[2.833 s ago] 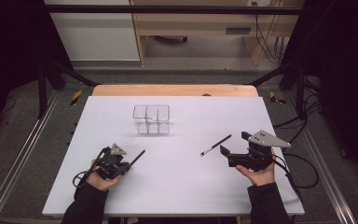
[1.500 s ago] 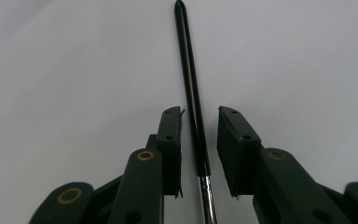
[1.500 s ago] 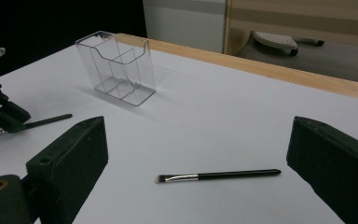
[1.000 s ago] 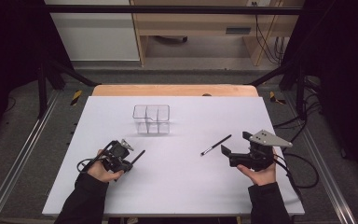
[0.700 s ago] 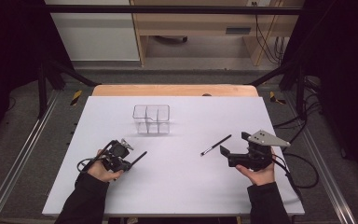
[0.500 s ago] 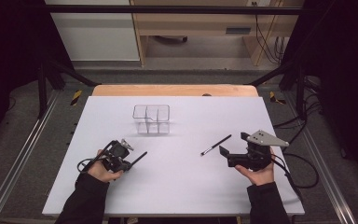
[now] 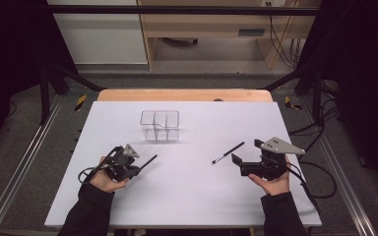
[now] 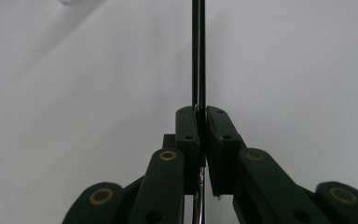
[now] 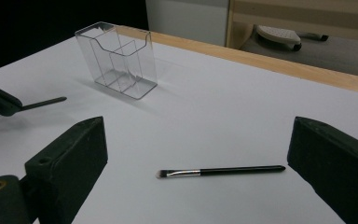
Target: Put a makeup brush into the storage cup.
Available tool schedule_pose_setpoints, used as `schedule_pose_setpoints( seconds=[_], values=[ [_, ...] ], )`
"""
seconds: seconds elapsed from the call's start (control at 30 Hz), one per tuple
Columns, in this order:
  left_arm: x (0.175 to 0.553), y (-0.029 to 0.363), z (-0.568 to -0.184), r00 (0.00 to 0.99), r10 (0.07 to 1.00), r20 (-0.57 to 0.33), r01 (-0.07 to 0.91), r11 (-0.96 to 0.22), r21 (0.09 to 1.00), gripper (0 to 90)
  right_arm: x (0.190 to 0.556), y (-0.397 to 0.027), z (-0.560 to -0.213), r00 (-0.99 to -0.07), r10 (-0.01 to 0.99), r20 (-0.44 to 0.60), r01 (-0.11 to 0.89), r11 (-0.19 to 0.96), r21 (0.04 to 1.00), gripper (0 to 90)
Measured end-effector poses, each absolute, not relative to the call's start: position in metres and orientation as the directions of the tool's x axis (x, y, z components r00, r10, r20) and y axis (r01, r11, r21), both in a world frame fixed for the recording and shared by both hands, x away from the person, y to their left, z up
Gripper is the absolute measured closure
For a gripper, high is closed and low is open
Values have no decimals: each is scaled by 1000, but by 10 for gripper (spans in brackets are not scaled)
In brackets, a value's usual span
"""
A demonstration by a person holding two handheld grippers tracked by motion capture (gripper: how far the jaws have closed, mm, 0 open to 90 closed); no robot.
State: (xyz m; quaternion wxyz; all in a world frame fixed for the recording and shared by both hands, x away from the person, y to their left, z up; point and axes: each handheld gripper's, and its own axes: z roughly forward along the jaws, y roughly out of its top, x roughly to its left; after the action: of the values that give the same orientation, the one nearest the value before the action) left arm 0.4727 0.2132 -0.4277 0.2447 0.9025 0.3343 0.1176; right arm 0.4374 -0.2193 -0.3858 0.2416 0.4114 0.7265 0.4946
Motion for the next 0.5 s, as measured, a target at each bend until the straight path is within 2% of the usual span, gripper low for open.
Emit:
schedule_pose_setpoints(
  seconds=[0.2, 0.5],
  values=[
    [465, 211, -415, 778, 624, 71, 478, -662, 577, 834, 438, -218, -386, -545, 837, 47, 358, 182, 916, 54],
    [456, 205, -403, 814, 579, 53, 419, -648, 636, 834, 437, -213, -383, -551, 834, 15, 346, 212, 914, 53]
  ],
)
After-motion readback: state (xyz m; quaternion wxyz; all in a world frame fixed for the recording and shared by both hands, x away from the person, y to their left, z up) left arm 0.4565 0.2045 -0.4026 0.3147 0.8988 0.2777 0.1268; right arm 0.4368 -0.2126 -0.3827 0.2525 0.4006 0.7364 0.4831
